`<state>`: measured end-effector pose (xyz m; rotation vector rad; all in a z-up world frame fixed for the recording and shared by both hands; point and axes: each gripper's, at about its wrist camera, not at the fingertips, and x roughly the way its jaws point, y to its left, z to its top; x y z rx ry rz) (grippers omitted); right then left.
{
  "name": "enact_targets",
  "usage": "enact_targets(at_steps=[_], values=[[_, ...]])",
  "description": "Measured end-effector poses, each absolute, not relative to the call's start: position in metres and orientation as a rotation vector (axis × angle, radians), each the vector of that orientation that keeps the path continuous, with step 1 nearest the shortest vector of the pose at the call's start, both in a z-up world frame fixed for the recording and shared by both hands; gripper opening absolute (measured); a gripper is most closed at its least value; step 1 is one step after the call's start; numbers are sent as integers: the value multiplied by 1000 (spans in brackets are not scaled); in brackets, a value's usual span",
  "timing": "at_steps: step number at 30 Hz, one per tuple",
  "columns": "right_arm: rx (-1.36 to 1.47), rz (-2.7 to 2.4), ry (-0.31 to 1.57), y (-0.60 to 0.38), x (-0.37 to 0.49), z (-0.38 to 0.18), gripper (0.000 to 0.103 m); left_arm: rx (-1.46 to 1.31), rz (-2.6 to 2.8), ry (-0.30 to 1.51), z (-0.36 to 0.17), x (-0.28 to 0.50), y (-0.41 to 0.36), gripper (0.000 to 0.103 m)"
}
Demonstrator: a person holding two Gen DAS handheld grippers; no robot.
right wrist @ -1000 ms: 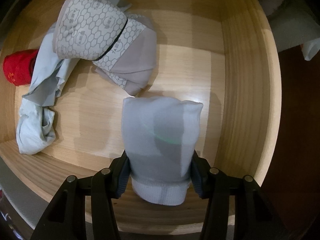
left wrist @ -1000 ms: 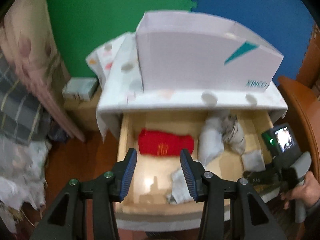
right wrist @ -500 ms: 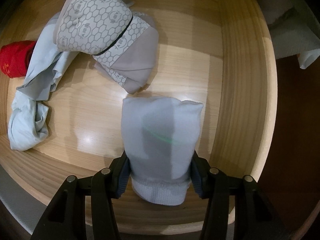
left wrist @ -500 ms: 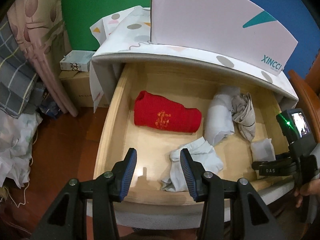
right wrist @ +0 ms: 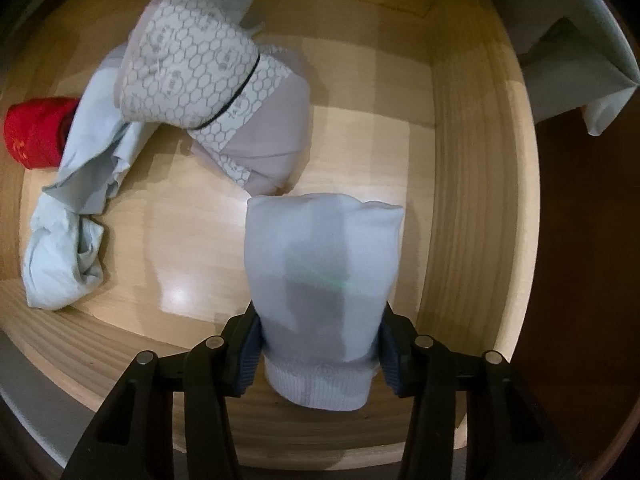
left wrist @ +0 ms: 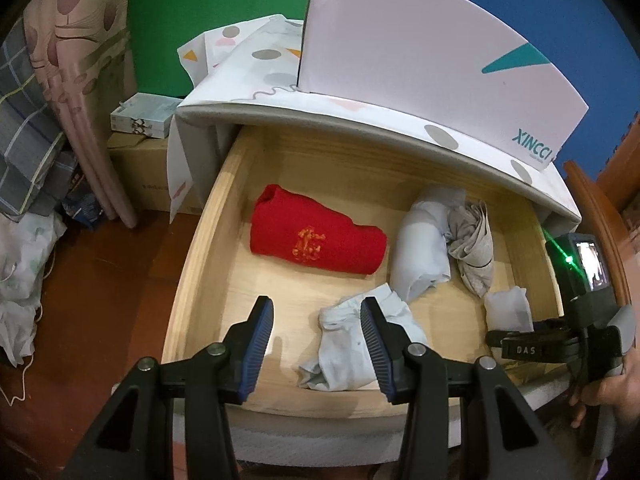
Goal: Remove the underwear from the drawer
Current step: 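Bring the left tool back down over the drawer, then lift the white underwear into the white box with the right tool and release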
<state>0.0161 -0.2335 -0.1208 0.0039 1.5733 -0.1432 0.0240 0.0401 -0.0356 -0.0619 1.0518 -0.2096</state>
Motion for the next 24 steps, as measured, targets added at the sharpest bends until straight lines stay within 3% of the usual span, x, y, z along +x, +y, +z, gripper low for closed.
enact_targets(at_steps=[24], values=[[53, -125, 1434, -239, 16, -81, 44, -64, -206, 1054, -42, 30, 47, 46]])
